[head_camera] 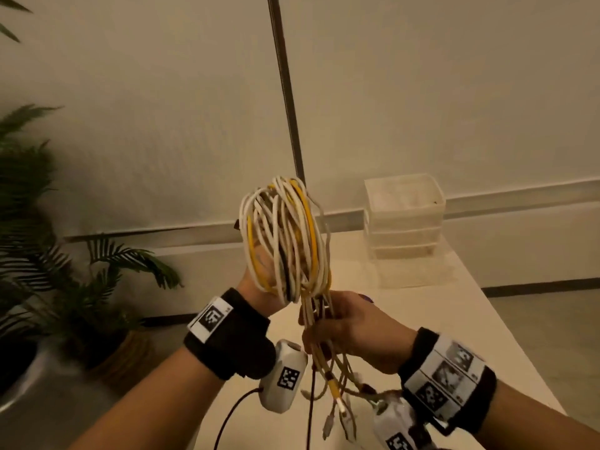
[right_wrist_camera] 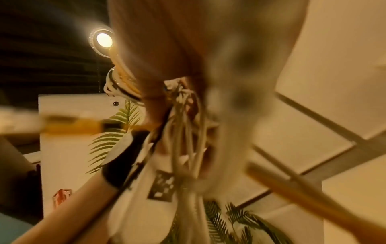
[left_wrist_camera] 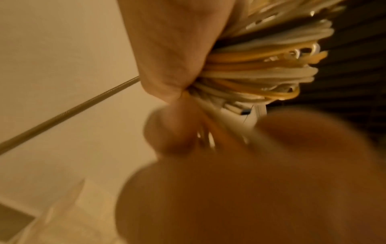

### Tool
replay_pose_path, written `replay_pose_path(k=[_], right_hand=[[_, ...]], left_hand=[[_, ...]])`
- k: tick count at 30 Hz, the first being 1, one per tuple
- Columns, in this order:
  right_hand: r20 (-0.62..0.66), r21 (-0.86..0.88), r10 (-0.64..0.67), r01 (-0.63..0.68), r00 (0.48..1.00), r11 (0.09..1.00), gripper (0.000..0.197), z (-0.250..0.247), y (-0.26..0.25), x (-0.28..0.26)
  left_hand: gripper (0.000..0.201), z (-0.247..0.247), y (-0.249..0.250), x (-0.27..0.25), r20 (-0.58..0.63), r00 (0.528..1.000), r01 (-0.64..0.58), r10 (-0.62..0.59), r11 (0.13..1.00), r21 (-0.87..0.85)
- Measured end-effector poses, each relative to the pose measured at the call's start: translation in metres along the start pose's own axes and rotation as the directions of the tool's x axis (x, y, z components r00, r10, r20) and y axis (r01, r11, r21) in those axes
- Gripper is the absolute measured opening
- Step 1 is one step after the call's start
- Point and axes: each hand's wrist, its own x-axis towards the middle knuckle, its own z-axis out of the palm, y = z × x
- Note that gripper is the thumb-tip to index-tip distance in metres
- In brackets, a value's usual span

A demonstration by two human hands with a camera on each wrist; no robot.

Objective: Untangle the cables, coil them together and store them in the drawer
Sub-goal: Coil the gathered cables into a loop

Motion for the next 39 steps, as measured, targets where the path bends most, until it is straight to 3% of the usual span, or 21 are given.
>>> replay_pose_path(k=[2,4,5,6,7,9,11,12,13,14,15,17,19,21,23,26,28,32,35,37,39], right_hand=[[-0.079,-0.100,-0.042,0.034,0.996,0.994,0.007,0.007,0.004,-0.005],[-0.081,-0.346,-0.117,0.083,0.990,0.935,0.006,0.009,0.012,-0.010],[-0.050,-0.478,-0.133,0.093,0.990,0.874,0.003,0.009,0.015,-0.013],[-0.022,-0.570,-0.116,0.082,0.993,0.818,0.005,0.007,0.016,-0.015],[-0.018,-0.601,-0.091,0.062,0.996,0.797,0.018,0.002,0.016,-0.017],[-0.034,-0.482,-0.104,0.074,0.994,0.873,0.069,-0.009,0.008,-0.023],[-0.015,-0.149,-0.293,0.288,0.956,0.946,0.098,-0.015,-0.009,-0.032],[0.007,0.005,-0.385,0.385,0.923,0.923,0.101,-0.015,-0.017,-0.034],[-0.004,0.116,-0.433,0.431,0.901,0.895,0.101,-0.013,-0.021,-0.036],[-0.063,0.171,-0.434,0.438,0.899,0.883,0.098,-0.010,-0.022,-0.037],[-0.158,0.197,-0.405,0.431,0.901,0.881,0.092,-0.009,-0.021,-0.036],[-0.338,0.160,-0.329,0.399,0.882,0.903,0.083,-0.008,-0.017,-0.032],[-0.428,0.024,-0.303,0.346,0.852,0.938,0.076,-0.007,-0.015,-0.028],[-0.514,-0.087,-0.299,0.298,0.804,0.950,0.041,-0.008,-0.012,-0.023],[-0.576,-0.101,-0.302,0.301,0.759,0.948,0.008,-0.014,-0.008,-0.017],[-0.593,-0.063,-0.267,0.287,0.760,0.956,0.011,-0.024,-0.002,-0.016],[-0.577,-0.056,-0.259,0.279,0.775,0.959,0.012,-0.025,0.000,-0.017],[-0.519,-0.056,-0.256,0.267,0.815,0.962,0.012,-0.027,0.001,-0.014],[-0.414,-0.023,-0.232,0.244,0.880,0.969,0.012,-0.036,0.002,-0.012],[-0.297,0.104,-0.226,0.266,0.928,0.958,0.034,-0.040,0.005,-0.015],[-0.179,0.385,-0.188,0.244,0.966,0.890,0.060,-0.045,0.015,-0.020]], left_hand=[[0.025,-0.004,0.005,0.003,0.058,0.998,0.003,-0.001,0.999,-0.035],[0.043,-0.014,0.013,0.000,-0.267,0.950,-0.135,0.165,0.983,0.128],[0.048,-0.023,0.008,0.002,-0.320,0.935,-0.103,0.155,0.980,0.172],[0.048,-0.024,-0.001,0.003,-0.279,0.955,-0.050,0.099,0.983,0.177],[0.041,-0.027,-0.003,-0.001,-0.294,0.956,0.030,0.022,0.984,0.173],[0.023,-0.023,-0.004,-0.018,-0.328,0.945,0.062,0.010,0.976,0.209],[0.009,-0.001,-0.002,-0.023,-0.330,0.906,-0.124,0.266,0.911,0.392],[0.006,0.009,-0.001,-0.021,-0.270,0.871,-0.220,0.409,0.818,0.532],[0.007,0.020,-0.003,-0.019,-0.196,0.837,-0.256,0.511,0.682,0.685],[0.009,0.022,-0.008,-0.017,-0.155,0.820,-0.223,0.551,0.557,0.800],[0.012,0.021,-0.012,-0.013,-0.187,0.813,-0.134,0.552,0.489,0.862],[0.014,0.022,-0.016,-0.012,-0.242,0.817,-0.008,0.523,0.430,0.903],[0.016,0.024,-0.018,-0.013,-0.201,0.840,0.025,0.505,0.334,0.942],[0.016,0.024,-0.019,-0.012,-0.170,0.861,0.056,0.480,0.243,0.969],[0.014,0.025,-0.017,-0.015,-0.214,0.905,0.084,0.368,0.338,0.937],[0.012,0.035,-0.008,-0.022,-0.191,0.975,0.102,0.117,0.527,0.844],[0.013,0.035,-0.004,-0.024,-0.153,0.988,0.096,0.030,0.656,0.749],[0.011,0.026,-0.011,-0.026,-0.218,0.976,0.147,-0.028,0.820,0.553],[0.020,0.022,-0.020,-0.031,-0.171,0.983,0.143,-0.070,0.874,0.464],[0.018,0.022,-0.020,-0.031,-0.168,0.986,0.081,0.002,0.871,0.485],[0.023,0.023,-0.017,-0.029,-0.226,0.966,0.006,0.123,0.867,0.497]])
